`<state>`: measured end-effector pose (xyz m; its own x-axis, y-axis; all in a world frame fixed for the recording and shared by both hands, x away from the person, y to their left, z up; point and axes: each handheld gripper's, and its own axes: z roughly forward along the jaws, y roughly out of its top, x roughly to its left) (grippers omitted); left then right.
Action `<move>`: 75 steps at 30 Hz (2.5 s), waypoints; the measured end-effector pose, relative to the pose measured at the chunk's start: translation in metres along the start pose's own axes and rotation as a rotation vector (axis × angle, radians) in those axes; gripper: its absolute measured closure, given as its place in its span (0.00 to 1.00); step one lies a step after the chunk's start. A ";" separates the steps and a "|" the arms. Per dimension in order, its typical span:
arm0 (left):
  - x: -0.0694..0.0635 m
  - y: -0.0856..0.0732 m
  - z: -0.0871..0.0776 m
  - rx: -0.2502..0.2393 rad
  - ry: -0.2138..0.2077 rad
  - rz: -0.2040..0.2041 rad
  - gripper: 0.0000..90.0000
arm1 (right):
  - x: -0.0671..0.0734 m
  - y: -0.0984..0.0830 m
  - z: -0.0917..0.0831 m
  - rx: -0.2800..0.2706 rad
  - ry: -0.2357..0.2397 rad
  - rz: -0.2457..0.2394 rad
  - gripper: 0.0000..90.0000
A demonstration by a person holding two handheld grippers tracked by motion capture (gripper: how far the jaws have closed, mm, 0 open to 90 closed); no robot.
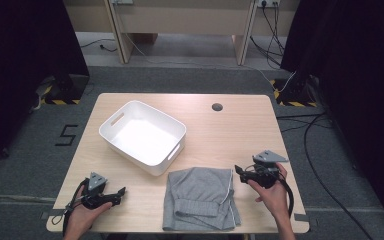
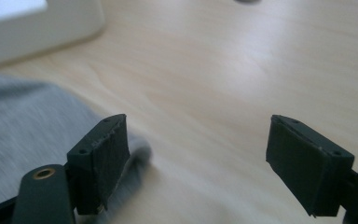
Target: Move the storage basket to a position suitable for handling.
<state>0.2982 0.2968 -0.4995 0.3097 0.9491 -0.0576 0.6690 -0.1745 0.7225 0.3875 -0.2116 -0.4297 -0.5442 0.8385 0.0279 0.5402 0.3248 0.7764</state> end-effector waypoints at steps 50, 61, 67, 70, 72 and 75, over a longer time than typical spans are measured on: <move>0.000 0.000 0.000 -0.001 0.000 0.001 0.19 | 0.125 0.128 0.162 0.145 0.075 -0.074 0.37; 0.000 0.000 0.000 -0.001 0.000 0.001 0.19 | 0.095 0.152 0.185 0.188 0.034 -0.232 0.69; 0.000 0.000 0.000 -0.002 -0.001 0.002 0.19 | 0.082 0.157 0.192 0.202 0.009 -0.315 0.77; 0.000 0.000 0.000 0.000 -0.001 0.004 0.19 | 0.072 0.158 0.195 0.199 0.012 -0.334 0.74; 0.000 0.000 0.000 0.001 -0.001 0.004 0.19 | 0.066 0.159 0.194 0.215 -0.037 -0.278 0.60; 0.000 0.000 0.000 -0.001 -0.002 0.003 0.18 | 0.060 0.162 0.181 0.176 -0.060 -0.149 0.50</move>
<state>0.2980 0.2968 -0.4998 0.3128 0.9481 -0.0567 0.6673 -0.1769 0.7234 0.5586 -0.0290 -0.4160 -0.5900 0.7985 -0.1201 0.5635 0.5137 0.6470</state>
